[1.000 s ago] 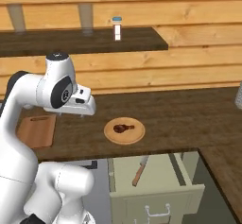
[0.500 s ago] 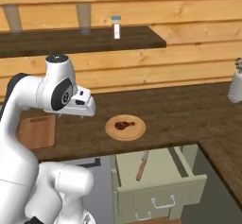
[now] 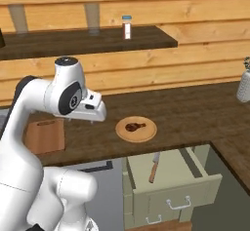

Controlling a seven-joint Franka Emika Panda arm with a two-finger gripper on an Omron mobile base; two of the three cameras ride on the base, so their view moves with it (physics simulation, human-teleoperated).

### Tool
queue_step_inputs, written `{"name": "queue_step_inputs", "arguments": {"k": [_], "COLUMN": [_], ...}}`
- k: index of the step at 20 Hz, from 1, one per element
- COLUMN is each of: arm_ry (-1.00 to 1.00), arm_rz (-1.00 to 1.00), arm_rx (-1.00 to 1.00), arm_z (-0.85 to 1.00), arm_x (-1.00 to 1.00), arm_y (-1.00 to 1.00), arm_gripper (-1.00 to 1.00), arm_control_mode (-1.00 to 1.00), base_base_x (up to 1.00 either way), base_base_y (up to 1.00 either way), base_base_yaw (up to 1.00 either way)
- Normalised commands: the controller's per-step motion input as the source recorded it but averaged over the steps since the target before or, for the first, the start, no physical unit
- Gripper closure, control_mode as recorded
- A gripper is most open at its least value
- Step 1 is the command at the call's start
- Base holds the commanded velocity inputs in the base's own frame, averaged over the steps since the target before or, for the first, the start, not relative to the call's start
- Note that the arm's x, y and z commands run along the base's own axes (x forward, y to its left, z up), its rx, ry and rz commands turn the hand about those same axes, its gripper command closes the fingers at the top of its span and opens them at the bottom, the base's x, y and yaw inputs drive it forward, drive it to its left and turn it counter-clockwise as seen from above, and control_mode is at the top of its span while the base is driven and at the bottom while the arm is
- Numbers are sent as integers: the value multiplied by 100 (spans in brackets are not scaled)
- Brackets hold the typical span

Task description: Pick up the knife from the drawer and place it on the cutting board. Then place the meat from the plate to the cutting board.

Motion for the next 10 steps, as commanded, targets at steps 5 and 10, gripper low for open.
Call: {"name": "queue_step_inputs", "arguments": {"k": [5,10], "arm_ry": [6,0], "arm_rz": [1,20], "arm_rx": [1,8], "arm_z": [-48,-55], "arm_x": [33,15], "arm_y": [-100,-100], "arm_gripper": [-100,-100], "arm_control_mode": [-100,-100], "base_base_x": [0,0], "base_base_y": [0,0], "base_base_yaw": [0,0]}}
